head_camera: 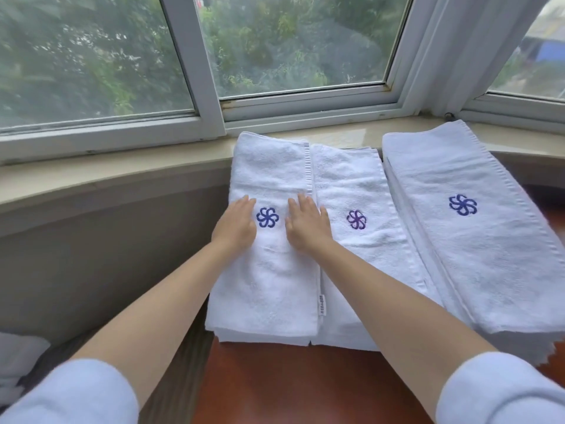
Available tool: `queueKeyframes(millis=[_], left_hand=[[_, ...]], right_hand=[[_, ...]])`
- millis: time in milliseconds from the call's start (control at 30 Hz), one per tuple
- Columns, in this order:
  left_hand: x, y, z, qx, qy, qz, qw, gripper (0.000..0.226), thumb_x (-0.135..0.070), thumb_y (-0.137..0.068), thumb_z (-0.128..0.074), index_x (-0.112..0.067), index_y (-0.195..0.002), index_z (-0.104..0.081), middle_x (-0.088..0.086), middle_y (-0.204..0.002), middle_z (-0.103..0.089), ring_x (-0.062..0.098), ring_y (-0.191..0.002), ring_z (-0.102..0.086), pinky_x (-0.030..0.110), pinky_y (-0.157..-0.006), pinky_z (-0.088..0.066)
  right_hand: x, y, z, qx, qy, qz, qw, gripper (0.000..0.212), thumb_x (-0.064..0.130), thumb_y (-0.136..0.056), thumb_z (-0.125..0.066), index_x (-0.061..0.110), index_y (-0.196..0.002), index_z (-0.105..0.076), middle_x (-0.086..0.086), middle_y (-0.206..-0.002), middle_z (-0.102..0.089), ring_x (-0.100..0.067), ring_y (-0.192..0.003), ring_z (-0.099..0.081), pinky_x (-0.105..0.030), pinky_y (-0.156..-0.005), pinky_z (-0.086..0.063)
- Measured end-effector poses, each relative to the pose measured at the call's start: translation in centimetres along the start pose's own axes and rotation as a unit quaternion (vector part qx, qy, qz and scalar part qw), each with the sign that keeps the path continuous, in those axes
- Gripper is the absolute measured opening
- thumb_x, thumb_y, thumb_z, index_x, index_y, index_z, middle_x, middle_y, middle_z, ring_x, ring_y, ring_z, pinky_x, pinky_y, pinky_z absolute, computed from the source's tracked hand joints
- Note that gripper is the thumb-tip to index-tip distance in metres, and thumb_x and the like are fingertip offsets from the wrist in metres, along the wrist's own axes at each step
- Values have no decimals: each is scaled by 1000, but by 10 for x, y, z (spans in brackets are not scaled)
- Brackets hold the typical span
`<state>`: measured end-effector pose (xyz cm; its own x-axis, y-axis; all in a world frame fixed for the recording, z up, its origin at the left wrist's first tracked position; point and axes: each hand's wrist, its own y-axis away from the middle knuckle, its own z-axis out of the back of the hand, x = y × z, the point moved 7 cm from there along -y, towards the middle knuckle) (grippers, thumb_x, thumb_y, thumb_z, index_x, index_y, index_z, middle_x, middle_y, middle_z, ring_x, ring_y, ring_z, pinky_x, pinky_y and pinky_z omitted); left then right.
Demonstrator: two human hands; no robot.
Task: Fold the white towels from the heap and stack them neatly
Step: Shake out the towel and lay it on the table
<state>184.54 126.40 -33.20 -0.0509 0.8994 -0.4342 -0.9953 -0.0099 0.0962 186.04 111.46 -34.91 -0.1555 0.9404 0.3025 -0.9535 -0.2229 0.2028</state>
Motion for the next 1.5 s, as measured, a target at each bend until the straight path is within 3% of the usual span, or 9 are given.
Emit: queueKeyframes(millis=[333, 467, 533, 667, 867, 1000, 1200, 1333, 1500], left_hand=[[19, -31, -46, 20, -140, -9, 990, 56, -22, -103, -20, -16, -155, -4, -3, -163, 3, 12, -149, 2, 39, -121, -8], [8, -24, -35, 4, -221, -5, 975, 59, -15, -98, -24, -15, -155, -7, -1, -163, -2, 14, -149, -2, 47, -118, -1], [-7, -18, -25, -35, -229, -39, 972, 55, -11, -94, -34, -14, -148, -28, 2, -157, -25, 16, -145, -18, 45, -118, -6], [-61, -5, -22, -65, -65, -133, 987, 40, 4, -84, -45, -9, -117, -63, 5, -127, -58, 24, -123, -43, 32, -102, -29], [-141, 17, -56, 40, 65, -100, 992, 37, -2, -83, -43, -17, -103, -70, 4, -122, -63, 25, -116, -53, 30, -94, -43], [-186, 32, -82, 98, 135, -63, 984, 30, 0, -83, -45, -14, -91, -70, 12, -114, -65, 30, -105, -60, 32, -86, -49], [-224, 41, -109, 165, 406, 80, 895, 24, 4, -92, -39, -7, -86, -60, 9, -80, -61, 18, -63, -56, 25, -55, -51], [-232, 40, -121, 190, 503, 151, 830, 14, -12, -99, -47, -4, -94, -58, 10, -84, -60, 21, -70, -58, 31, -68, -53], [-239, 21, -131, 222, 609, 187, 738, 49, -49, -101, -36, -6, -102, -58, 12, -93, -63, 25, -79, -62, 36, -72, -53]], right_hand=[[-19, -25, -33, 43, 68, 3, 997, 59, 42, -102, -6, 19, -152, 16, -1, -159, 22, -16, -147, 19, -44, -117, 17], [-17, -4, -15, 4, 22, -25, 999, 57, 36, -104, -18, 19, -156, -1, -2, -163, 3, -17, -150, 3, -43, -120, 7], [-26, 19, 0, -63, -18, -56, 996, 52, 29, -102, -32, 17, -152, -22, -5, -159, -21, -19, -147, -18, -40, -119, -10], [-77, 74, 40, -173, 35, -161, 971, 48, 20, -91, -50, 17, -138, -42, -5, -143, -40, -24, -130, -38, -35, -102, -31], [-179, 149, 75, -160, 115, -342, 919, 65, 31, -88, -59, 23, -144, -27, -13, -150, -19, -29, -132, -25, -37, -106, -26], [-209, 162, 94, -127, 96, -323, 933, 57, 43, -90, -59, 20, -137, -36, -9, -139, -31, -27, -124, -35, -34, -88, -37], [-232, 161, 117, -142, -68, -266, 951, 43, 47, -90, -63, 10, -111, -57, -10, -124, -46, -29, -111, -49, -31, -73, -38], [-239, 159, 115, -139, -166, -214, 952, 41, 39, -96, -56, 18, -65, -38, 0, -72, -46, -24, -78, -47, -30, -53, -27], [-220, 153, 133, -144, -280, -100, 944, 51, 37, -93, -59, 19, -55, -31, 5, -52, -31, -13, -51, -33, -31, -48, -23]])
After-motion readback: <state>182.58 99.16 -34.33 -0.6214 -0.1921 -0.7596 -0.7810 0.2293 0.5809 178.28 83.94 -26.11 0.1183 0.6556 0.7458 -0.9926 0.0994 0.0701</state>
